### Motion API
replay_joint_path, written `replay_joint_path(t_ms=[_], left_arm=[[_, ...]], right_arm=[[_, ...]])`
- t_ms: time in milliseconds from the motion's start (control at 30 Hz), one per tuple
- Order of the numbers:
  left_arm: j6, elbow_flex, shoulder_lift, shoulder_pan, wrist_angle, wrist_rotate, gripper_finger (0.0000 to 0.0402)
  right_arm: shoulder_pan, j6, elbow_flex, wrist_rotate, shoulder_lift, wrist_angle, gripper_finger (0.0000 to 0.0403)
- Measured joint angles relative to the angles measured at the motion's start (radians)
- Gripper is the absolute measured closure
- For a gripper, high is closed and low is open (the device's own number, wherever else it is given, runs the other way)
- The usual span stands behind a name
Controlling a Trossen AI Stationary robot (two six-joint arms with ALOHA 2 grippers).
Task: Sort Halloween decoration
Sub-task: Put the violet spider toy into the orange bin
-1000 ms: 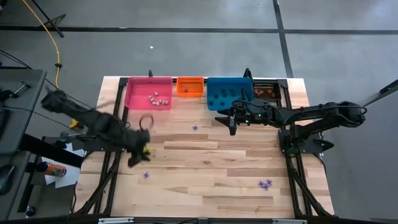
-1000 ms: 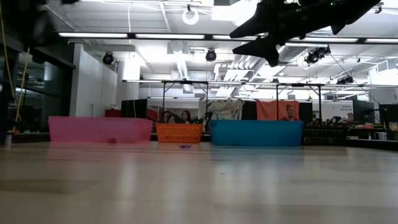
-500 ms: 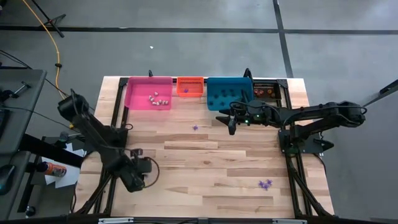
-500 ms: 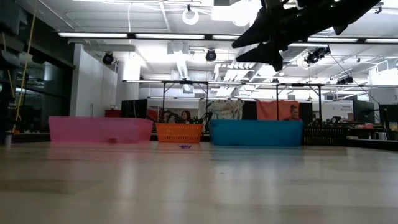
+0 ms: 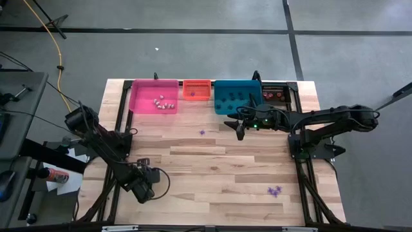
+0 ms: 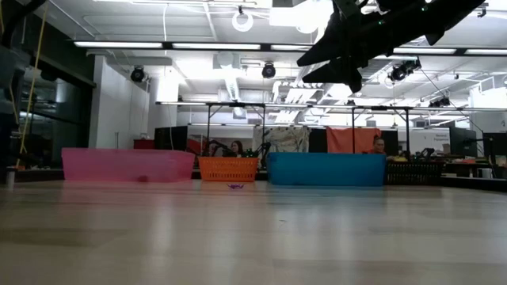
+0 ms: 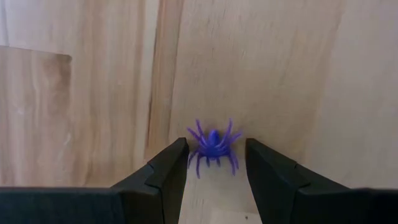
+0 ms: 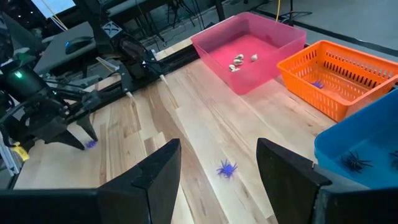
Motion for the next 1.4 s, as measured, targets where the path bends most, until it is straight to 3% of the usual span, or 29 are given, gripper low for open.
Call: replay_joint_path(t_ms=[267,400,500,667,867,1000,1067,1167,1300,1400], left_arm=[[0.002,0.006,0.060,0.001,0.017,0.026,0.0261],[0.017,0.003,0.049,0.009,0.042,0.030,0.0327],[0.017,0.000,0.006,0.032,0.044,0.044,0.0388],[0.088,-0.001,-0.171,0.099,0.017,-0.027,0.0397],[0.313,-0.002,-0.436,0.302,0.029,-0.203,0.0401],[0.604,-0.002,-0.530,0.540,0.213,-0.248,0.0401],[0.767,-0.002,-0.536,0.672,0.367,-0.186,0.0401],[0.937,0.000,-0.505,0.849,0.628,0.016,0.0401],[0.949,0.000,-0.416,1.019,0.895,0.216,0.0401],[0.901,-0.001,-0.361,1.080,1.016,0.327,0.0401]], right_arm=[[0.000,0.001,0.000,0.000,0.000,-0.016,0.0199],[0.000,0.001,0.000,0.001,0.000,-0.018,0.0199],[0.000,0.003,0.000,0.001,0.000,-0.018,0.0199],[0.000,0.005,0.000,0.001,0.000,-0.015,0.0199],[0.000,0.004,0.000,0.001,0.000,-0.006,0.0199],[0.000,0.002,0.000,0.000,0.000,0.025,0.0199],[0.000,0.002,0.000,0.000,0.000,0.050,0.0199],[0.000,-0.015,0.000,-0.001,0.000,0.123,0.0199],[0.000,-0.084,0.000,-0.024,0.000,0.250,0.0199],[0.000,-0.135,0.000,-0.038,0.000,0.341,0.0199]])
